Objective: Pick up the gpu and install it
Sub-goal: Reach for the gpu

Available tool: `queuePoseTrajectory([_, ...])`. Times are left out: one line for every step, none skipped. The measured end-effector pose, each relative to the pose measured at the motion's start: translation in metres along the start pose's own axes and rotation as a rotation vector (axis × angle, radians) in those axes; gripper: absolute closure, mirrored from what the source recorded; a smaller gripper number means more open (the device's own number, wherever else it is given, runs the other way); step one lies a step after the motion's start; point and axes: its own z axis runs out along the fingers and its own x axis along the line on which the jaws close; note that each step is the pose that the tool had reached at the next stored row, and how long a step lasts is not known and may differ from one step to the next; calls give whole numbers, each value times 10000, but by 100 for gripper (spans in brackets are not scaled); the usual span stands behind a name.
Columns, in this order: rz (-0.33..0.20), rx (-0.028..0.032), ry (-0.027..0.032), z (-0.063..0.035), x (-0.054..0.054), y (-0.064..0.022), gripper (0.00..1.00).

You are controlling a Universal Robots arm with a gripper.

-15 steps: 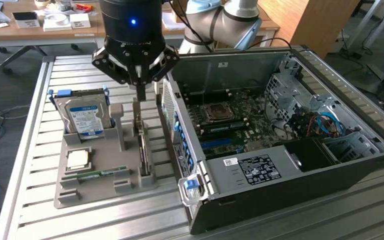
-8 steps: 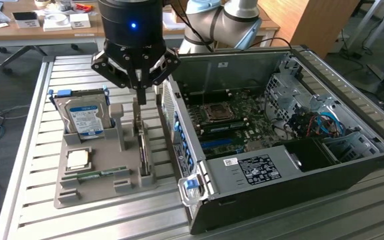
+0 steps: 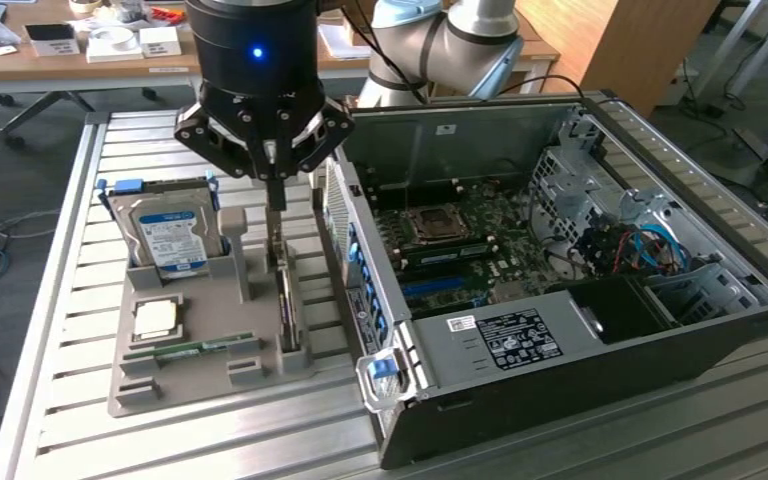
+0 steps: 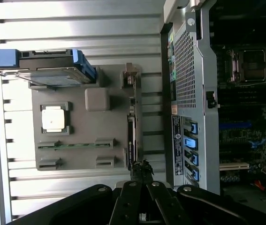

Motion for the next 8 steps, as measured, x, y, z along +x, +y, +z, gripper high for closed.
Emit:
queuePoseTrajectory([0, -1, 0, 1, 8, -1, 89])
queuePoseTrajectory([0, -1, 0, 2, 18, -1, 89])
queuePoseTrajectory([0, -1, 0, 3, 25, -2, 89])
queuePoseTrajectory([0, 0, 0, 3, 32, -2, 89])
queuePoseTrajectory([-1, -1, -1, 4, 36, -2, 89])
queuePoseTrajectory([-1, -1, -1, 4, 36, -2, 89])
queuePoseTrajectory([-2, 0, 0, 4, 36, -2, 89])
queuePoseTrajectory([-2, 0, 0, 4, 37, -2, 89])
